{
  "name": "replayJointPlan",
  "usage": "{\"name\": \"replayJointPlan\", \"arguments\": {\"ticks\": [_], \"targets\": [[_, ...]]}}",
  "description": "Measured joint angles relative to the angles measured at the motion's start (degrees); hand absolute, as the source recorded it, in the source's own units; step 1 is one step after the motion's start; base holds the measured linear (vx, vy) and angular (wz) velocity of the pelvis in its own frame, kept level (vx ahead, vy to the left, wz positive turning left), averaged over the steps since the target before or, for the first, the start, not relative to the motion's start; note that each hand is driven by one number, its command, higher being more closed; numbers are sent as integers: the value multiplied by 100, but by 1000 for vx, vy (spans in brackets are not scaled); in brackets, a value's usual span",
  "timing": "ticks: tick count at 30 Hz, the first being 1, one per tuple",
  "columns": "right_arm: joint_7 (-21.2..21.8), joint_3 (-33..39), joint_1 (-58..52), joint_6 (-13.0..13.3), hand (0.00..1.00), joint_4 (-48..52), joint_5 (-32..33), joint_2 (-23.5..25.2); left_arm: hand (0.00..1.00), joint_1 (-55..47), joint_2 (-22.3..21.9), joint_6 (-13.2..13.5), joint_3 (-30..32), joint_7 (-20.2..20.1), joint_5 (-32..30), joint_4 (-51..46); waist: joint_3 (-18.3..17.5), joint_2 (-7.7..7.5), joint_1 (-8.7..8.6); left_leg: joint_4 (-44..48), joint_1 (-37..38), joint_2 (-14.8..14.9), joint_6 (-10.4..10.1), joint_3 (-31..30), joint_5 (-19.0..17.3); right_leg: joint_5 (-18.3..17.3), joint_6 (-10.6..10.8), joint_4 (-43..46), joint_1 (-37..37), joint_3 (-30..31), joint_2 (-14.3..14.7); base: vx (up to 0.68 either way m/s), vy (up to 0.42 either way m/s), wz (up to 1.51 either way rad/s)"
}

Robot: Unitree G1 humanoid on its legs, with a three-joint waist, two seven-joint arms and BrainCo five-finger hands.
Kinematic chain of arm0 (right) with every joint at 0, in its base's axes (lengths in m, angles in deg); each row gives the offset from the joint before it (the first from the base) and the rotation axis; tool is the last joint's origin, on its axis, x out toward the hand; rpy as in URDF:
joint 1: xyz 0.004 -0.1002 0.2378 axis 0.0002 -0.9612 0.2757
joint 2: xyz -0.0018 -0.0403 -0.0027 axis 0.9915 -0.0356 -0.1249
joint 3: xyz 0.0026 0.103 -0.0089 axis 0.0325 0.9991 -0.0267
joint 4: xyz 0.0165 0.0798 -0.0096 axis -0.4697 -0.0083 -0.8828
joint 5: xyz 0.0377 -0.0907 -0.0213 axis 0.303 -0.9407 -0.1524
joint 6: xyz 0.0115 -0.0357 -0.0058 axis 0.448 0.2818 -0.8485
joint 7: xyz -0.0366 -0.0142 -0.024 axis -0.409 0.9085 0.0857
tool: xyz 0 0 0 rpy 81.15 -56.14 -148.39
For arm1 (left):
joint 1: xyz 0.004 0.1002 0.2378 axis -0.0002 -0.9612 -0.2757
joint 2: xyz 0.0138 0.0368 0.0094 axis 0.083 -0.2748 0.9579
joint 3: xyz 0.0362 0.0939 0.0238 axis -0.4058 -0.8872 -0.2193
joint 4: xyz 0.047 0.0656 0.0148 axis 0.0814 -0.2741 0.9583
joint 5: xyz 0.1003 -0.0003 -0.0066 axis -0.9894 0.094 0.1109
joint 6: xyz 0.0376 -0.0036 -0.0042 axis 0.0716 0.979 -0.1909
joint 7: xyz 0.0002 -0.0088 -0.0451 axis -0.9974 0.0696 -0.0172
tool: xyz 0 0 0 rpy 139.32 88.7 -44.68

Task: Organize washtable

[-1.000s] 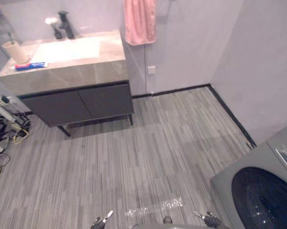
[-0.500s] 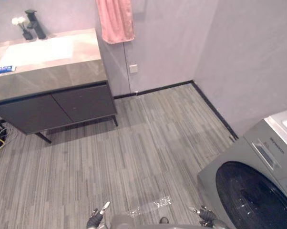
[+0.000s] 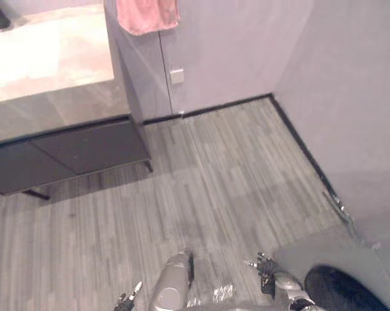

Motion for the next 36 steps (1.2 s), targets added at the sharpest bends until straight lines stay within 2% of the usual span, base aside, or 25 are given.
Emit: {"name": "replayJointPlan", "arguments": {"ticks": [1,2,4,6,8,9,11,12,13,14,15,16,17,19,20,21,22,24,25,26,27,29,31,34,36], "targets": [[0,25,-58,2,0,2,1,0,0,46,77,-2,-25,2,-25,-43,1,-3,-35,-55,276,-44,45,-83,-101,10,-91,746,-264,-68,-122,691,140,66],[3,23,-122,3,0,8,1,0,0,79,152,5,-53,0,-59,-136,11,13,-122,-255,675,-95,82,-228,-136,-66,-315,1242,-461,-251,-246,569,70,58],[15,21,-175,31,0,29,5,10,0,88,198,19,-50,-2,-120,-353,42,95,-173,-790,1323,-104,18,-499,-230,-274,-701,1274,-814,-619,-348,596,25,50],[11,23,-162,37,0,62,11,16,0,161,296,15,-55,-1,-125,-456,45,83,-251,-1102,1683,-67,-124,-799,-425,-455,-958,522,-1263,-892,-374,482,-34,51],[-11,20,-240,110,0,228,17,-29,0,280,294,10,-102,11,-165,-438,54,97,-284,-1311,2093,-9,-216,-992,-571,-413,-962,-1279,-1584,-1167,-408,527,-99,65],[-11,25,-238,107,0,298,19,-74,0,352,286,10,-198,15,-173,-404,58,103,-304,-1473,2350,25,-307,-1137,-648,-119,-859,-2449,-1647,-1067,-386,595,-136,70],[-10,3,-197,110,0,310,27,-96,0,398,241,19,-212,20,-243,-406,62,117,-403,-1608,2741,147,-479,-1413,-877,236,-849,-3198,-1717,-627,-316,677,-247,119],[-8,-29,-179,93,0,326,22,-34,0,361,239,18,-198,32,-371,-396,17,55,-512,-1066,2797,192,-654,-1698,-1064,608,-945,-2795,-1713,-405,-288,637,-303,147],[-9,-39,-199,82,0,331,22,0,0,342,223,16,-190,33,-417,-408,-7,23,-580,-505,2602,197,-665,-1768,-1069,843,-975,-2592,-1688,-403,-298,527,-280,125],[-10,-90,-206,80,0,367,21,-15,0,335,161,15,-161,42,-446,-419,-42,87,-574,231,2330,292,-664,-1798,-989,718,-1027,-2328,-1681,-483,-233,647,-334,52],[-18,-289,-173,80,0,542,23,-102,0,267,-97,11,-152,72,-445,-497,-83,394,-504,1665,1668,632,-593,-1783,-437,477,-1209,-2245,-1479,-652,46,648,-299,0],[-32,-483,-139,102,0,698,27,-142,0,179,-238,-11,-222,84,-447,-510,-97,591,-383,2569,1232,855,-579,-1703,210,356,-1318,-2335,-1339,-655,306,772,-273,-53],[-67,-658,-4,107,0,783,63,-112,0,111,-335,-77,-509,139,-451,-728,-93,646,-267,3368,724,1049,-576,-1542,191,277,-1437,-2493,-1160,-585,507,621,-142,-50],[-257,-668,93,102,0,915,261,-19,0,0,-328,-140,-1012,147,-461,-1581,36,434,-243,3632,180,1068,-576,-1223,-73,273,-1446,-2974,-577,-582,537,580,-137,1],[-360,-668,71,97,0,1243,404,98,0,-95,-305,-115,-1264,153,-460,-2353,119,237,-232,3330,5,1072,-604,-932,-183,273,-1446,-3331,-137,-609,478,407,-97,26],[-440,-668,67,118,0,1425,477,122,0,-123,-290,-95,-1390,151,-452,-2687,121,155,-240,3070,-91,1074,-641,-793,-225,274,-1445,-3475,28,-627,445,545,-81,29],[-559,-665,72,159,0,1848,599,120,0,-145,-273,-71,-1623,151,-443,-3290,106,38,-256,2346,-279,1073,-665,-532,-238,276,-1440,-3736,277,-679,382,503,1,22],[-718,-622,121,307,0,2478,656,75,0,-66,-274,17,-1962,163,-439,-3951,111,9,-261,936,-549,1061,-712,-228,-181,291,-1403,-4043,524,-801,331,415,77,15],[-826,-625,193,370,0,2854,702,62,0,61,-278,15,-2122,203,-441,-4283,109,-26,-256,-100,-678,992,-838,-106,121,264,-1204,-4152,605,-828,247,323,184,-1],[-904,-632,243,378,0,3136,712,58,0,111,-282,4,-2241,268,-444,-4494,100,-21,-251,-775,-679,912,-847,-104,717,180,-985,-4191,668,-816,215,401,260,-5],[-1001,-604,285,405,0,3439,762,144,0,110,-275,-4,-2345,372,-535,-4800,72,-132,-280,-922,-655,759,-759,-81,1408,66,-790,-4213,759,-786,92,399,269,12],[-1079,-522,320,449,0,3863,807,293,0,350,-245,-56,-2477,530,-922,-5267,40,-275,-268,-869,-622,504,-565,-82,1232,182,-685,-4127,818,-952,-184,428,279,47],[-1118,-479,413,553,0,4413,826,431,0,436,-195,-57,-2571,651,-1525,-6066,39,-250,-248,-555,-515,345,-381,-62,939,206,-670,-3489,821,-1073,-391,418,265,42],[-1115,-561,727,623,0,4868,875,656,0,510,80,-61,-2701,677,-2281,-7040,51,-165,-235,-510,87,393,-294,-54,424,670,-773,-1828,487,-1070,-682,255,149,3],[-1039,-872,861,750,0,5150,907,748,0,581,210,-60,-2844,705,-2698,-7737,26,-146,-240,-655,492,399,-300,27,215,233,-889,-1001,111,-1125,-877,233,131,-9]]}}
